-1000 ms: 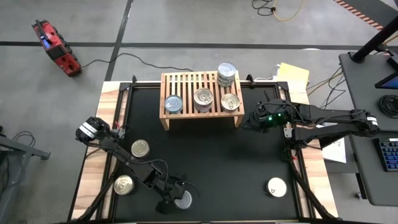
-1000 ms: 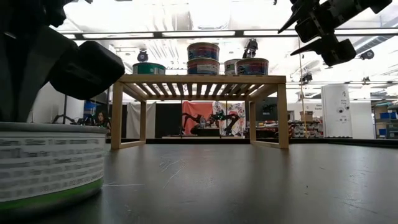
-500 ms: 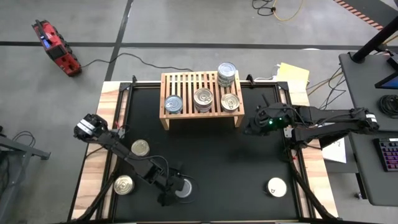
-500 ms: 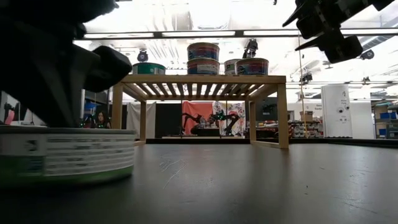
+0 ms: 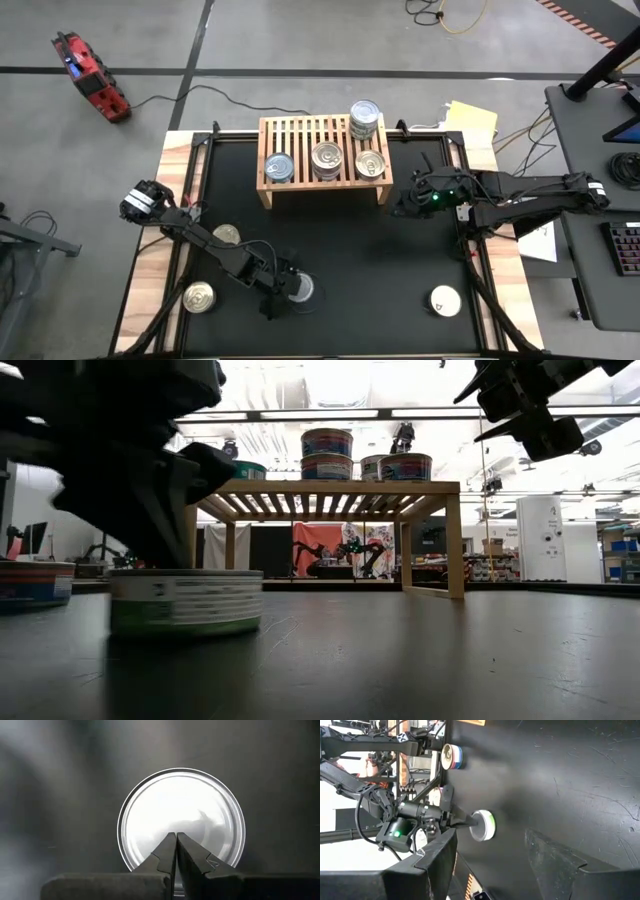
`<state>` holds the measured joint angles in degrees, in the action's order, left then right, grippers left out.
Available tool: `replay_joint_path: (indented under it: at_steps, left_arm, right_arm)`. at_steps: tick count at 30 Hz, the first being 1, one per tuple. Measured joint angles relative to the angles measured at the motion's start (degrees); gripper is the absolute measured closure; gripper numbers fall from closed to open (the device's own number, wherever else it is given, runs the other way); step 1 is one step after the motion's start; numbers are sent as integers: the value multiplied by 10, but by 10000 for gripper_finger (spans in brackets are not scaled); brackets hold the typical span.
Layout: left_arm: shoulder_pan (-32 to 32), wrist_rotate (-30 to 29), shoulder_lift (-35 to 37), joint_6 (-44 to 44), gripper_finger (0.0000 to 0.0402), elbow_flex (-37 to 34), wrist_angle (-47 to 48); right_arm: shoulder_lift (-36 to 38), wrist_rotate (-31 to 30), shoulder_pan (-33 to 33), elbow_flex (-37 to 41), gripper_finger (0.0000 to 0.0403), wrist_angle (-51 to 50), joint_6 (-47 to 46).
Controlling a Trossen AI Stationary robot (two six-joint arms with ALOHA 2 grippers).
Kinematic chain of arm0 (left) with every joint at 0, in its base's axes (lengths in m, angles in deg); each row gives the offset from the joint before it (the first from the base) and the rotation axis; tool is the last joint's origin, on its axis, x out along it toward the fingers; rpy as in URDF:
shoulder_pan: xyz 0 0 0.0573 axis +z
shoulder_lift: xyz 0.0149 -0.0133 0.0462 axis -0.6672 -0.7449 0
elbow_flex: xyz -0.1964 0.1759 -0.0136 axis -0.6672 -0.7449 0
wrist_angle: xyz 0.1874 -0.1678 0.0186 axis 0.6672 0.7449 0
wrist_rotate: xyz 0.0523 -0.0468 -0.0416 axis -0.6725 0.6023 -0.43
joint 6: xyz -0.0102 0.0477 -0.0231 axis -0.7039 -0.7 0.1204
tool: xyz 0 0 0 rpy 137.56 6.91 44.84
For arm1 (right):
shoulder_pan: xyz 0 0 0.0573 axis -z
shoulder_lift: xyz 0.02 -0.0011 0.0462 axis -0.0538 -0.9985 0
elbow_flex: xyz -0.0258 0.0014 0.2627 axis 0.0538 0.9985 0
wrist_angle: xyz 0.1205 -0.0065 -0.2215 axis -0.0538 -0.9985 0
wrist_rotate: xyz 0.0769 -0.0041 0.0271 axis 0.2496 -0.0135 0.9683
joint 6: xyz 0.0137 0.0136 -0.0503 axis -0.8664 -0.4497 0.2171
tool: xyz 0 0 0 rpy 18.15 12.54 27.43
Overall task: Stack canned seafood by type on shelf
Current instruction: Stack the green white tuna can on top of the green white tuna can on the shelf
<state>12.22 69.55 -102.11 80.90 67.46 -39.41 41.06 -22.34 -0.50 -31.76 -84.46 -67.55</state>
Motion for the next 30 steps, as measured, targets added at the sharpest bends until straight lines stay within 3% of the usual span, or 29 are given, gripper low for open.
replay_joint_path:
  at_steps: [8,16,22,28,30]
  left_arm:
    - [41,-25,3,-62,401,0,8]
    - [56,-21,51,-85,401,29,85]
    - [56,-12,126,-10,401,26,113]
    - [57,-9,194,82,401,18,110]
    - [59,16,207,119,401,14,99]
  right_arm:
    - [0,0,0,0,179,0,7]
    - [-6,0,-5,0,179,1,43]
    - [-55,1,-29,0,179,24,83]
    - [-147,2,-52,0,179,142,141]
    - [-178,5,-54,0,179,176,137]
